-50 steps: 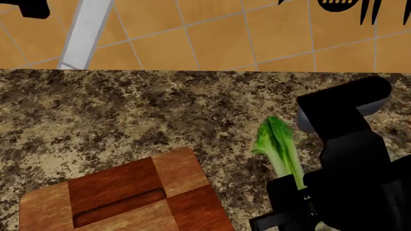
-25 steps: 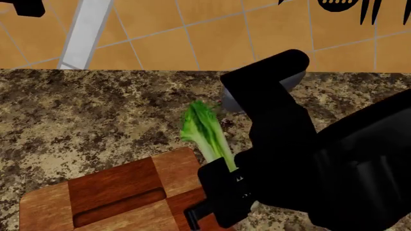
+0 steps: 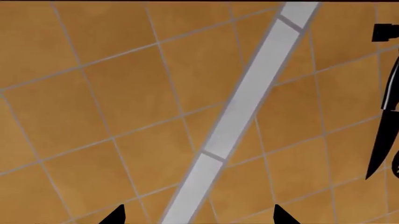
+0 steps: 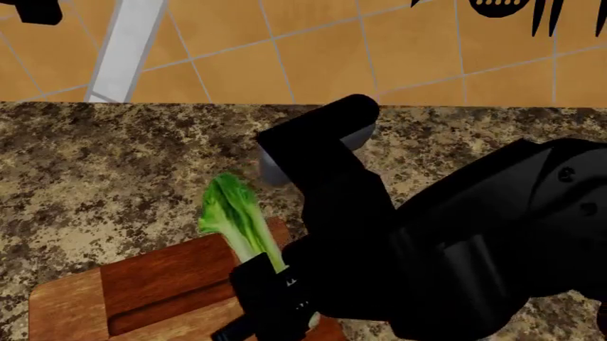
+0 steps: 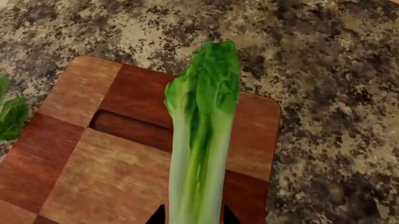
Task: Clear the non-vegetable object off the cutting board and place the vegetables onto it.
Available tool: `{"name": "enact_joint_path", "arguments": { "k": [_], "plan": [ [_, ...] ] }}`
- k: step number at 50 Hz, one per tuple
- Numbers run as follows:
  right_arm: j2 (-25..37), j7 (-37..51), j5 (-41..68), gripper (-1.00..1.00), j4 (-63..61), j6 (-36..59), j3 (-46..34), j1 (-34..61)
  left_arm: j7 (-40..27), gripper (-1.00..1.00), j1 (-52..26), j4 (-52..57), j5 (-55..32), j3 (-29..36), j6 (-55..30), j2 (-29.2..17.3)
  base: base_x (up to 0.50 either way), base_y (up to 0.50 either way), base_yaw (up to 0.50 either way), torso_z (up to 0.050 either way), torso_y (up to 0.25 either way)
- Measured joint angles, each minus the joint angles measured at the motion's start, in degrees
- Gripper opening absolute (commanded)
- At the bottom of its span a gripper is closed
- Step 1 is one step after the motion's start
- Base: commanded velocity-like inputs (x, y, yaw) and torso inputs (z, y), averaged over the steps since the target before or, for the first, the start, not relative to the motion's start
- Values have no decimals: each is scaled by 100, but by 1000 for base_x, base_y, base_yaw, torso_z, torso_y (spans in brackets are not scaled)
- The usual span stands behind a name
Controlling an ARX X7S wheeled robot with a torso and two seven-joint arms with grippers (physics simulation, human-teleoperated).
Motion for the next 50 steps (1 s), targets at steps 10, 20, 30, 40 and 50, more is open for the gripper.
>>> {"name": "enact_joint_path", "arguments": {
  "k": [10, 20, 30, 40, 50],
  "plan": [
    [45, 100, 133, -100, -228, -163, -54, -193, -24, 100, 16, 22, -30, -16, -3, -19, 0, 0, 0, 0, 0],
    [124, 152, 188, -100, -422, -311, -91, -426, -58, 100, 21, 59, -68, -38, -27, -36, 0, 0, 0, 0, 0],
    [147, 137, 135, 100, -459, -350, -102, -474, -73, 100, 19, 49, -89, -40, -19, -50, 0, 0, 0, 0, 0],
    [202, 314, 350, 100, -547, -399, -119, -222, -91, 100, -8, 37, -114, -41, -19, -54, 0, 0, 0, 0, 0],
    [264, 642, 799, 100, -811, -573, -143, 112, -123, 100, -7, 72, -156, -61, -45, -67, 0, 0, 0, 0, 0]
  ]
}}
